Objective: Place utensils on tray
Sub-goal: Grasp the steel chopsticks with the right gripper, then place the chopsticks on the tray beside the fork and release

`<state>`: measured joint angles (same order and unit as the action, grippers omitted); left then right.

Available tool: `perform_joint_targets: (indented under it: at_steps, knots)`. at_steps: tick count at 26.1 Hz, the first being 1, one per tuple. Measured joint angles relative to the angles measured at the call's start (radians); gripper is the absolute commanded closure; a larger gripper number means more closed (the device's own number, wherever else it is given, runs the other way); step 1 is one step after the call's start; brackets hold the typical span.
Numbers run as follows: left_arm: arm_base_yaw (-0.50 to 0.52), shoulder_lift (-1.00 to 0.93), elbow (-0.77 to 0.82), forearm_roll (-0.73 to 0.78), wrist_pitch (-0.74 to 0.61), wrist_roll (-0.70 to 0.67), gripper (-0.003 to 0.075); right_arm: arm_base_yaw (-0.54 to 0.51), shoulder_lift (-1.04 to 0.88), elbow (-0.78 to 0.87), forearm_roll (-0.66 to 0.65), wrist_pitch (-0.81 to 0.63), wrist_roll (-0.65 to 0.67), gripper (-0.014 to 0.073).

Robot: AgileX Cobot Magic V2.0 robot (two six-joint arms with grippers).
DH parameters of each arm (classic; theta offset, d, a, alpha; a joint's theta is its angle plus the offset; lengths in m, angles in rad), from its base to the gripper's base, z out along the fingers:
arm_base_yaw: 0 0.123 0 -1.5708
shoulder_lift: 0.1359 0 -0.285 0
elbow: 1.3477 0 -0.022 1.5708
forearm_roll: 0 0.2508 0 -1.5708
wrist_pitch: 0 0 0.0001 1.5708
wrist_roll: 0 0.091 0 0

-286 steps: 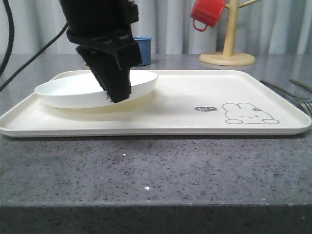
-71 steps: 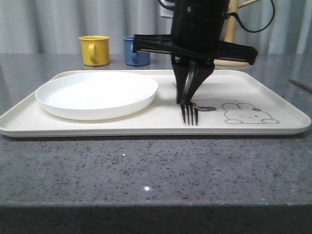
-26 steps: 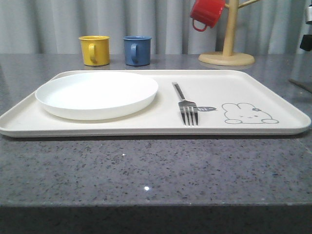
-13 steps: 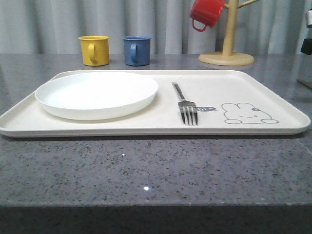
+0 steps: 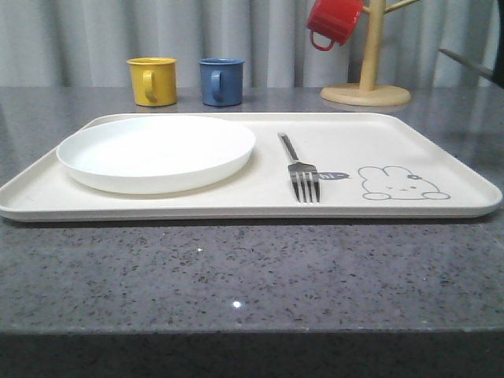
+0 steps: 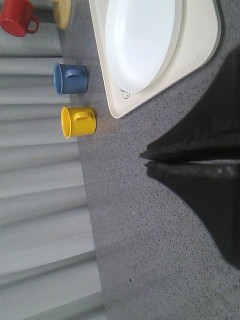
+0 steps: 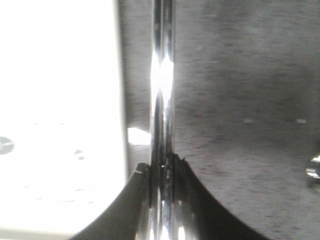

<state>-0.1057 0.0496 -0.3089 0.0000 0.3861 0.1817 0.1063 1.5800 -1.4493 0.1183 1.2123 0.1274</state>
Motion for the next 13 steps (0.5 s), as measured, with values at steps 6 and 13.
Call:
perform_joint_targets:
  at_steps: [6, 13]
  knots:
    - [0.000, 0.000, 0.000, 0.000, 0.000, 0.000, 0.0738, 0.211, 0.047, 0.000, 0.011, -0.033, 0.115, 0.0567]
    - [0.000, 0.000, 0.000, 0.000, 0.000, 0.000, 0.0738, 0.278, 0.158, 0.000, 0.016, -0.088, 0.223, 0.0567]
